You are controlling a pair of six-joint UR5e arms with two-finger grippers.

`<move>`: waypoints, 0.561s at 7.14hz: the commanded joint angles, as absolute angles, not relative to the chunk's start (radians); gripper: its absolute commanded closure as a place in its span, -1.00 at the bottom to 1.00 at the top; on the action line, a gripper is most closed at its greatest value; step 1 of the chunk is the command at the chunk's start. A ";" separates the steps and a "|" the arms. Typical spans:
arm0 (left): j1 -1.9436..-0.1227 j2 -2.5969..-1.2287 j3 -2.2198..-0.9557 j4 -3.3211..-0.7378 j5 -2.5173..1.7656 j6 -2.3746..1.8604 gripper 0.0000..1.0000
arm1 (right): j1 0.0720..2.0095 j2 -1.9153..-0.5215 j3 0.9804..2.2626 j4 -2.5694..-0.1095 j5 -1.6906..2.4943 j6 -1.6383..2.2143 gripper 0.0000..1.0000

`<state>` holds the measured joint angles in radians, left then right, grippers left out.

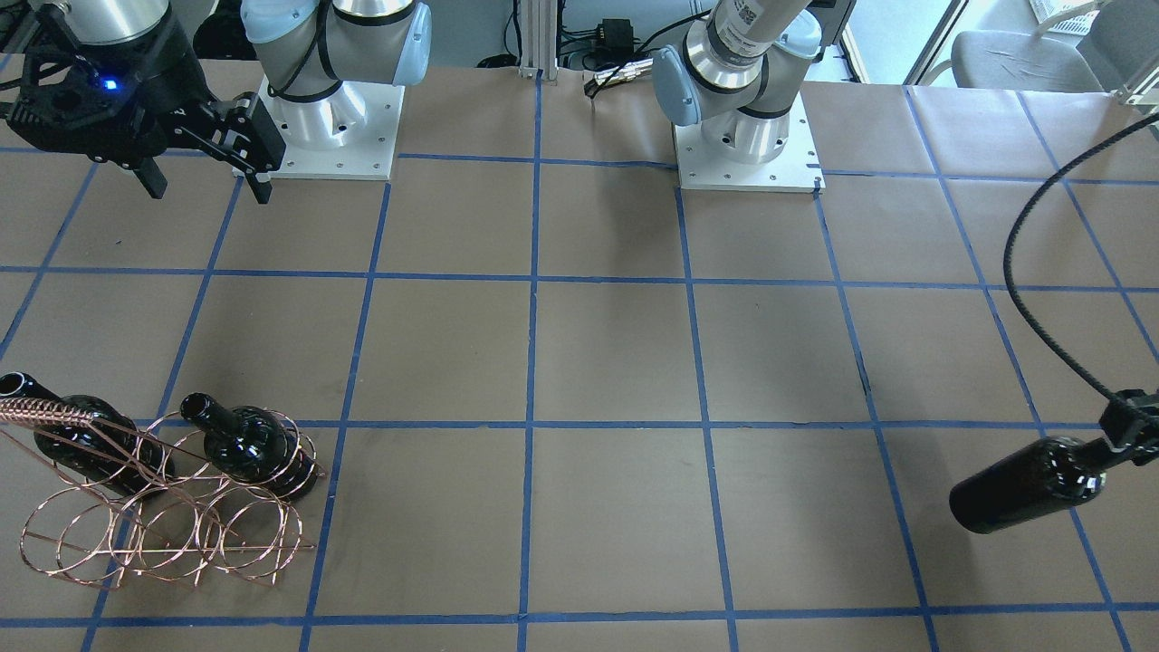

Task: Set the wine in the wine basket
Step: 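Lift the bottle with the left gripper and carry it toward the table center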

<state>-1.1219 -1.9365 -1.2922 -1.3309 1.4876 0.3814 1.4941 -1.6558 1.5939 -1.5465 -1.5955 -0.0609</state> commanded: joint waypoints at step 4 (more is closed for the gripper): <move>-1.500 -1.699 -1.566 -1.339 1.486 -0.084 1.00 | 1.494 -1.657 1.611 -1.546 -1.595 -0.068 -1.00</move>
<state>-1.4178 -1.7489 -1.4938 -1.3352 1.4872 -0.0232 1.4941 -1.6567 1.6076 -1.5463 -1.5948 -0.0678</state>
